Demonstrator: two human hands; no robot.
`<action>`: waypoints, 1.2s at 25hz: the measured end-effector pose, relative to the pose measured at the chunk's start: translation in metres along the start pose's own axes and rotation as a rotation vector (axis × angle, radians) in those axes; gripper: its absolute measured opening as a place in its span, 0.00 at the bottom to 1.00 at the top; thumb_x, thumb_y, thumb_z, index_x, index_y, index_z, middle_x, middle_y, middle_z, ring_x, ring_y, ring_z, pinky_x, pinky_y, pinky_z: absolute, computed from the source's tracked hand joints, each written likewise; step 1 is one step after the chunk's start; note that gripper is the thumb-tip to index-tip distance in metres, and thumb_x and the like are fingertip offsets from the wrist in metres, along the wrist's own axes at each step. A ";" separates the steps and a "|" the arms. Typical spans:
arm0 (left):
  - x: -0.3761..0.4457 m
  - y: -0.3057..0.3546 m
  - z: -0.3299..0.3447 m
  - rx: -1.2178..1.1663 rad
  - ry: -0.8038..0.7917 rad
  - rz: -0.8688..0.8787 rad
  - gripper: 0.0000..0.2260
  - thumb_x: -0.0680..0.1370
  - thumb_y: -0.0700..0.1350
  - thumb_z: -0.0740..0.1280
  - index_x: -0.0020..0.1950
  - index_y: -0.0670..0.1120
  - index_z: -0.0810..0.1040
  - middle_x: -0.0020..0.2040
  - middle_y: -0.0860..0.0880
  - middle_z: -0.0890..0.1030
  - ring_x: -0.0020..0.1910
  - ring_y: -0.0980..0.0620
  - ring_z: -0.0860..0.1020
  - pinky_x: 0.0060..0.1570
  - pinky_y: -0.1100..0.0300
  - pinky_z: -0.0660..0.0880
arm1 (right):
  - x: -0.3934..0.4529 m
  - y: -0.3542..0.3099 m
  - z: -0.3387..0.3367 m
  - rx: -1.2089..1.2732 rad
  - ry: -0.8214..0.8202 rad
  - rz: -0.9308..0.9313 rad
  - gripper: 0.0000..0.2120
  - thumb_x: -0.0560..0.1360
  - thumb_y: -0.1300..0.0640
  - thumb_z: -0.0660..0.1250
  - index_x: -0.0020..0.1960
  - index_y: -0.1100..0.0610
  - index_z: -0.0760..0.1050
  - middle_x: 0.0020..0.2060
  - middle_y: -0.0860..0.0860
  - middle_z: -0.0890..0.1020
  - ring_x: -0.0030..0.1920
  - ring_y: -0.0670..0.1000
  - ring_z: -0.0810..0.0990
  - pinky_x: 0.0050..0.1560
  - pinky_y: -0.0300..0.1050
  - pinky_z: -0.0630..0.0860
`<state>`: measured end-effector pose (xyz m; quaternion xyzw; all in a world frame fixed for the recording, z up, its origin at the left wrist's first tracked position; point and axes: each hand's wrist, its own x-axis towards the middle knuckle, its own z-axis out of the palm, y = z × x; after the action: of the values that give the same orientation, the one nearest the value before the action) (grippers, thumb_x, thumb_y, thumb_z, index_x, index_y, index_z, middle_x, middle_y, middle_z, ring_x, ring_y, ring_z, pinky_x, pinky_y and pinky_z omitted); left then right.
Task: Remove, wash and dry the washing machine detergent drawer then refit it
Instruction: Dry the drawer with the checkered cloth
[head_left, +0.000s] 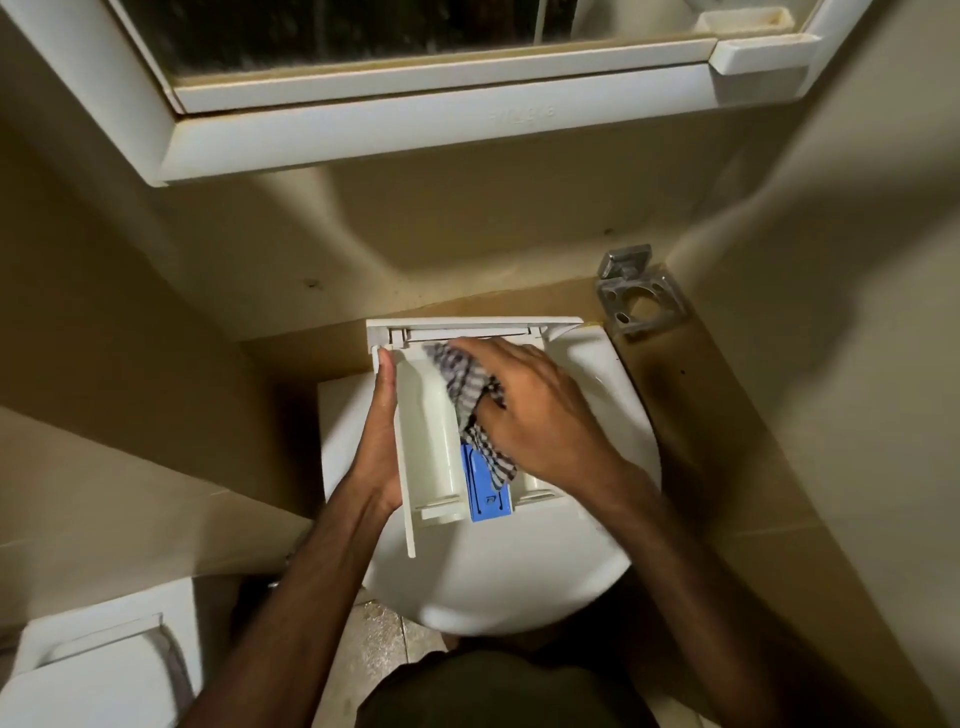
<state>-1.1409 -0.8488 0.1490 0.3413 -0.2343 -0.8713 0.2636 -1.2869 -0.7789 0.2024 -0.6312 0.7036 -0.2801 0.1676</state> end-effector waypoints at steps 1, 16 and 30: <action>-0.001 0.004 -0.003 0.020 0.026 -0.004 0.37 0.78 0.73 0.50 0.65 0.48 0.83 0.62 0.41 0.83 0.60 0.42 0.83 0.55 0.48 0.81 | -0.007 0.004 -0.014 0.118 0.031 0.111 0.26 0.78 0.60 0.66 0.75 0.49 0.71 0.66 0.48 0.81 0.63 0.53 0.79 0.65 0.54 0.76; -0.002 0.004 -0.007 0.065 0.015 -0.010 0.37 0.78 0.73 0.51 0.70 0.48 0.79 0.68 0.39 0.80 0.66 0.40 0.79 0.66 0.44 0.74 | -0.019 0.002 -0.010 0.094 0.056 0.171 0.27 0.72 0.56 0.71 0.69 0.45 0.73 0.56 0.42 0.78 0.60 0.49 0.79 0.57 0.56 0.80; -0.006 0.001 -0.010 0.101 0.030 -0.005 0.36 0.77 0.74 0.53 0.68 0.50 0.81 0.68 0.40 0.80 0.67 0.39 0.78 0.69 0.41 0.73 | -0.032 -0.011 0.009 -0.033 0.179 0.410 0.24 0.72 0.47 0.73 0.66 0.51 0.73 0.57 0.48 0.82 0.56 0.52 0.81 0.52 0.47 0.77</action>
<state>-1.1303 -0.8478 0.1458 0.3680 -0.2732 -0.8537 0.2473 -1.2682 -0.7493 0.1984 -0.4501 0.8338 -0.2835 0.1475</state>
